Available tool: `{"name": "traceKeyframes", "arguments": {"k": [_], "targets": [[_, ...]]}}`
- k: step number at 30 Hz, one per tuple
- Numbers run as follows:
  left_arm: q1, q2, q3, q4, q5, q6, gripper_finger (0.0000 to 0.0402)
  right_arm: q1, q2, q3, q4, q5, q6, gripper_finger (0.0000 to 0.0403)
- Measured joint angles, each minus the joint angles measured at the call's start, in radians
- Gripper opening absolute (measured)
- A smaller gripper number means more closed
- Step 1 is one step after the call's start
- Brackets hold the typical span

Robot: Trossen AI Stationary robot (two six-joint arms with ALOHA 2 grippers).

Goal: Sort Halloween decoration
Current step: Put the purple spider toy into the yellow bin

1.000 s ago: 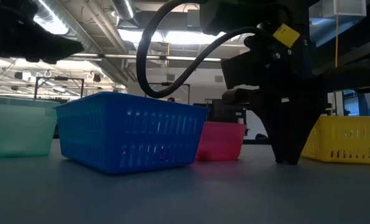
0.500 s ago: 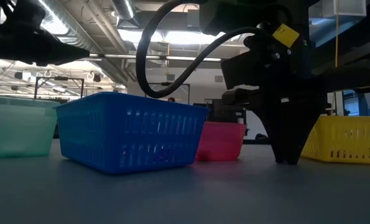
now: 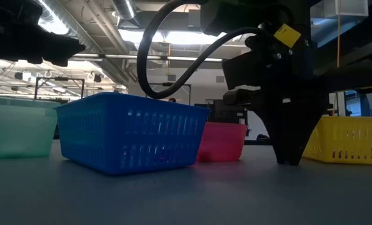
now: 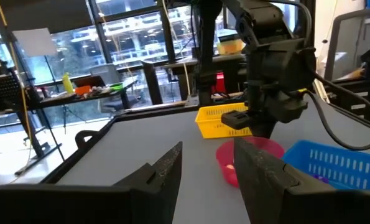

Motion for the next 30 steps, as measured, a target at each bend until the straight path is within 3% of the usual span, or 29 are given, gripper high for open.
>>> {"name": "traceKeyframes", "arguments": {"k": [10, 23, 30], "targets": [[0.0, 0.0, 0.0, 0.0, -0.007, 0.0, 0.013, 0.0, 0.007, 0.088, -0.074, 0.0, 0.0, 0.0047], [0.0, 0.0, 0.0, 0.001, -0.008, 0.0, 0.013, 0.0, 0.003, 0.301, -0.324, 0.0, 0.032, 0.0047], [0.0, 0.0, 0.0, 0.001, -0.008, 0.0, 0.013, 0.0, 0.003, 0.303, -0.315, 0.0, 0.039, 0.0048]]}}
